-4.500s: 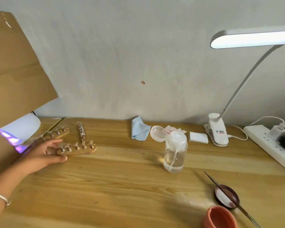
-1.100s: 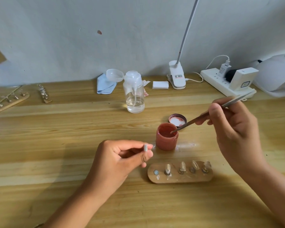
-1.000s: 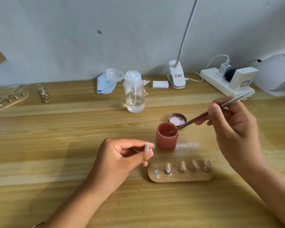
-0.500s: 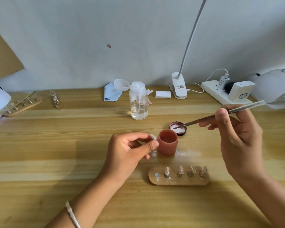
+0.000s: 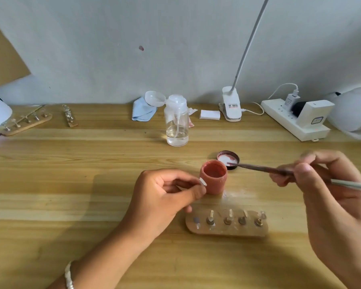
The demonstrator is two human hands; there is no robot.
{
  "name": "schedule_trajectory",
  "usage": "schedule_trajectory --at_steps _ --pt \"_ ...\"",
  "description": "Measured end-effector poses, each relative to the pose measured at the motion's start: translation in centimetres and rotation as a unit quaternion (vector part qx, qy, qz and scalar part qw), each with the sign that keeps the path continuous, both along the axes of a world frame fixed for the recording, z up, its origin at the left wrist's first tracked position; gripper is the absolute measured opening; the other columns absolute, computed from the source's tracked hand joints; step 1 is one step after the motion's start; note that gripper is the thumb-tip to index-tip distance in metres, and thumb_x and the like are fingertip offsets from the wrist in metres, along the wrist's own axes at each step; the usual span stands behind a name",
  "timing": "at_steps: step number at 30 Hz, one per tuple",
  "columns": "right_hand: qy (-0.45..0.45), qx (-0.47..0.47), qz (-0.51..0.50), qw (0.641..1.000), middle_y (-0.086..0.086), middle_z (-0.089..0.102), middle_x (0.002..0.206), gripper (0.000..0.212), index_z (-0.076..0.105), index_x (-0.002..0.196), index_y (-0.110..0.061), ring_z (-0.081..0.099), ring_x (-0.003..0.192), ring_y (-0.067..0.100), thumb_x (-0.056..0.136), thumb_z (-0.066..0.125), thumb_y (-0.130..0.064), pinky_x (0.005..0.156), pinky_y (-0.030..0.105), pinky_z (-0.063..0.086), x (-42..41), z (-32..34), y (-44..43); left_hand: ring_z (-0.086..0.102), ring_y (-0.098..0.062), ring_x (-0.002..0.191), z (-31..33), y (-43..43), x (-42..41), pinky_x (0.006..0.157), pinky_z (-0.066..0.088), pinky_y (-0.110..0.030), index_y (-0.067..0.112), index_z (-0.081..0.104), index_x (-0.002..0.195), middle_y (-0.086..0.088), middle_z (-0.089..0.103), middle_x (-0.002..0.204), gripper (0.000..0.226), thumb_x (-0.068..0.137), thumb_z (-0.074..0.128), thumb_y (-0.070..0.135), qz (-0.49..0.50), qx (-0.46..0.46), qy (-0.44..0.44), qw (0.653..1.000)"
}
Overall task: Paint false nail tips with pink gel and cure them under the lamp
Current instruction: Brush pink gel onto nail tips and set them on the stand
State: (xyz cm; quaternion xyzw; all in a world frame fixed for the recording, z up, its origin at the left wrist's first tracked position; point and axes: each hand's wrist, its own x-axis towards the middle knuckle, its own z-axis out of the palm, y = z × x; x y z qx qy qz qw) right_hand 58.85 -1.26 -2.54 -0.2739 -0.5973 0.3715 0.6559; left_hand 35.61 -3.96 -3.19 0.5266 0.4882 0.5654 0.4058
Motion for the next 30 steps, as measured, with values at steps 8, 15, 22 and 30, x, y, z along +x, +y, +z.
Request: schedule_trajectory --at_steps 8,15,22,30 --pt "-0.256 0.133 -0.066 0.955 -0.010 0.070 0.109 0.017 0.071 0.107 -0.040 0.067 0.109 0.019 0.095 0.062 -0.047 0.086 0.022 0.052 -0.5 -0.4 -1.9 0.065 -0.014 0.058 -0.5 0.0 -0.2 0.052 0.052 -0.022 0.018 0.081 0.080 -0.005 0.076 0.077 0.017 0.063 0.083 0.021 -0.024 -0.018 -0.005 1.000" --pt "-0.287 0.151 -0.072 0.943 -0.015 0.065 0.097 0.019 0.074 0.100 -0.020 0.065 0.094 0.021 0.082 0.071 -0.026 0.077 0.041 0.051 -0.8 -0.8 -2.0 0.062 -0.006 0.053 -0.5 0.0 0.0 0.052 0.049 -0.016 0.017 0.081 0.081 -0.001 0.078 0.079 0.017 0.065 0.081 0.019 -0.025 -0.016 0.011 0.999" --pt "-0.321 0.193 -0.078 0.924 -0.014 0.069 0.086 0.014 0.076 0.091 -0.015 0.060 0.097 0.011 0.083 0.069 -0.026 0.077 0.038 0.048 -1.0 -0.3 -2.3 0.061 -0.006 0.047 -0.6 -0.1 0.2 0.048 0.043 -0.012 0.025 0.082 0.077 0.003 0.075 0.067 0.013 0.066 0.083 0.020 -0.032 -0.025 0.014 0.999" --pt "-0.338 0.211 -0.084 0.913 -0.015 0.070 0.087 0.012 0.076 0.091 -0.016 0.060 0.098 0.007 0.084 0.069 -0.024 0.078 0.037 0.045 -1.2 -0.9 -1.8 0.063 -0.011 0.049 -1.0 0.1 0.1 0.050 0.047 -0.017 0.026 0.081 0.075 -0.001 0.075 0.069 0.013 0.062 0.083 0.024 -0.055 -0.048 0.012 0.997"
